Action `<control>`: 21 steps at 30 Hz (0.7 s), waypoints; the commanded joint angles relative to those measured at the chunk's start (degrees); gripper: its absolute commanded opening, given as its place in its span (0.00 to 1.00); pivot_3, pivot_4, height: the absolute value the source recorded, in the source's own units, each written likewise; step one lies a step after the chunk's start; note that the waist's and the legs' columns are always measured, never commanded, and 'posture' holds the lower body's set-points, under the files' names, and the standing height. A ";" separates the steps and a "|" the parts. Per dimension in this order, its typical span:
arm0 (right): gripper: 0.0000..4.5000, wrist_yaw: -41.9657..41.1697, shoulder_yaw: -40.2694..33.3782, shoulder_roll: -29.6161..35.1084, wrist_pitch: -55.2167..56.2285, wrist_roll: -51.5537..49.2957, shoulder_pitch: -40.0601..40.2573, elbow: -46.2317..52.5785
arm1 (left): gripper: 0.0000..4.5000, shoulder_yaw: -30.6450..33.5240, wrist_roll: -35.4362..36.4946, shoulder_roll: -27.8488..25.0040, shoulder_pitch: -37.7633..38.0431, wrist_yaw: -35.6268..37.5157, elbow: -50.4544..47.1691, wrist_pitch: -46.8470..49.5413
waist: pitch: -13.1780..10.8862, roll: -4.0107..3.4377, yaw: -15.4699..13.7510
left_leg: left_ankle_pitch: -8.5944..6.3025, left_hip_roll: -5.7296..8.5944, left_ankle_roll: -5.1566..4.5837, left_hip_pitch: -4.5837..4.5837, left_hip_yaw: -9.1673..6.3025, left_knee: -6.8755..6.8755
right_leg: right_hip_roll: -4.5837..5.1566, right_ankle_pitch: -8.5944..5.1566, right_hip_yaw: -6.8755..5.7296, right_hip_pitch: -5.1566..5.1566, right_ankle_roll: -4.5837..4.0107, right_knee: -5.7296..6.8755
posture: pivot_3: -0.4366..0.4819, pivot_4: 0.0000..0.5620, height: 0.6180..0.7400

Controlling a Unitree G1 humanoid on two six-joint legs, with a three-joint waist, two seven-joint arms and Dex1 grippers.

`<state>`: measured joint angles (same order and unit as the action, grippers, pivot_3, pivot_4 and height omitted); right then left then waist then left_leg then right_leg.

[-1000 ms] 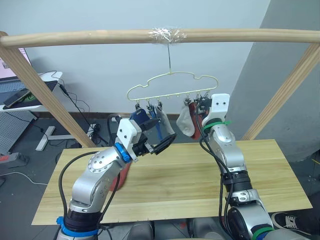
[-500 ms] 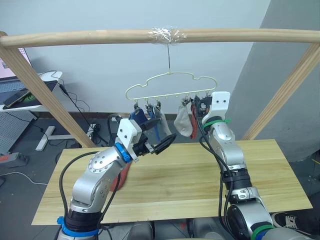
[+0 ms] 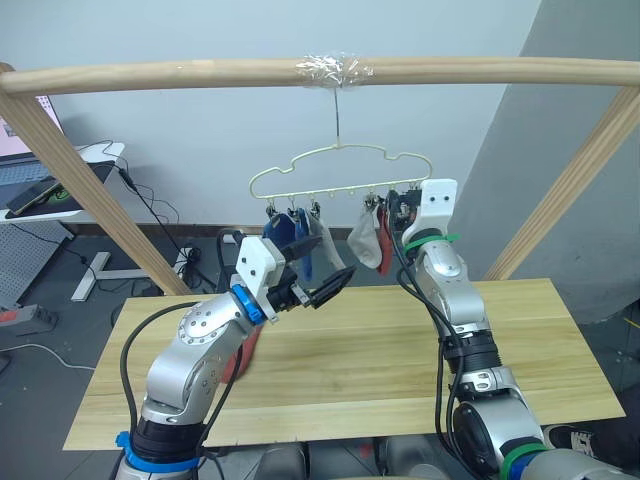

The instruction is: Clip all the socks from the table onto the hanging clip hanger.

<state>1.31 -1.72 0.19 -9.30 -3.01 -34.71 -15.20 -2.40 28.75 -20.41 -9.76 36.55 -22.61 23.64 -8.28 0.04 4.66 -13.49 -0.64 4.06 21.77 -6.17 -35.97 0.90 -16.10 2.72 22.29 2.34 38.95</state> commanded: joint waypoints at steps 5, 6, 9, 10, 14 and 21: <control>0.01 -0.35 -0.91 0.20 1.77 -0.47 -1.89 0.58 | 1.00 -0.62 -0.11 0.45 -0.66 -0.77 -2.50 -0.69 | 0.00 0.00 0.00 | 0.00 0.00 0.00 0.00 0.00 0.00 | 0.00 0.00 0.00 0.00 0.00 0.00 | 0.48 0.17 1.00; 0.01 -0.39 -0.93 0.23 1.80 -0.51 -1.89 0.61 | 1.00 -0.70 -0.09 0.45 -0.64 -0.85 -2.51 -0.73 | 0.00 0.00 0.00 | 0.00 0.00 0.00 0.00 0.00 0.00 | 0.00 0.00 0.00 0.00 0.00 0.00 | 0.48 0.17 1.00; 0.01 -1.36 -1.14 1.28 0.16 -0.83 -1.91 1.49 | 1.00 -0.47 -0.27 0.47 -0.49 -1.47 -1.98 -0.70 | 0.00 0.00 0.00 | 0.00 0.00 0.00 0.00 0.00 0.00 | 0.00 0.00 0.00 0.00 0.00 0.00 | 0.47 0.18 1.00; 0.01 -2.23 -1.06 2.14 -1.63 -0.95 -2.01 2.05 | 1.00 0.23 -0.20 0.76 -0.40 -2.42 -1.40 -0.36 | 0.00 0.00 -0.01 | 0.00 0.00 0.00 0.00 0.00 0.00 | 0.00 0.00 0.00 0.00 0.00 0.00 | 0.47 0.18 1.00; 0.01 -9.28 -0.07 7.28 -12.87 -3.00 -2.30 5.24 | 1.00 3.46 -0.91 1.11 1.14 -6.88 3.95 1.93 | 0.00 0.00 -0.03 | 0.00 0.01 0.00 0.01 0.00 -0.01 | 0.01 -0.01 0.00 -0.01 0.01 -0.02 | 0.45 0.19 1.00; 0.01 -20.48 0.95 17.40 -34.38 -9.34 -2.61 16.69 | 1.00 6.48 -13.85 -4.57 2.83 -11.86 28.37 -6.09 | -0.02 0.02 0.01 | -0.01 -0.04 -0.02 -0.02 -0.10 0.04 | -0.06 -0.17 -0.10 0.01 0.16 -0.02 | 0.43 0.20 1.00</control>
<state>-17.84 -0.89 17.16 -40.39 -10.91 -36.79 -0.96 2.89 16.64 -24.34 -5.37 25.15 4.43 20.66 -8.30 0.06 4.66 -13.50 -0.68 4.04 21.76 -6.27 -35.94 0.84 -16.28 2.61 22.30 2.51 38.92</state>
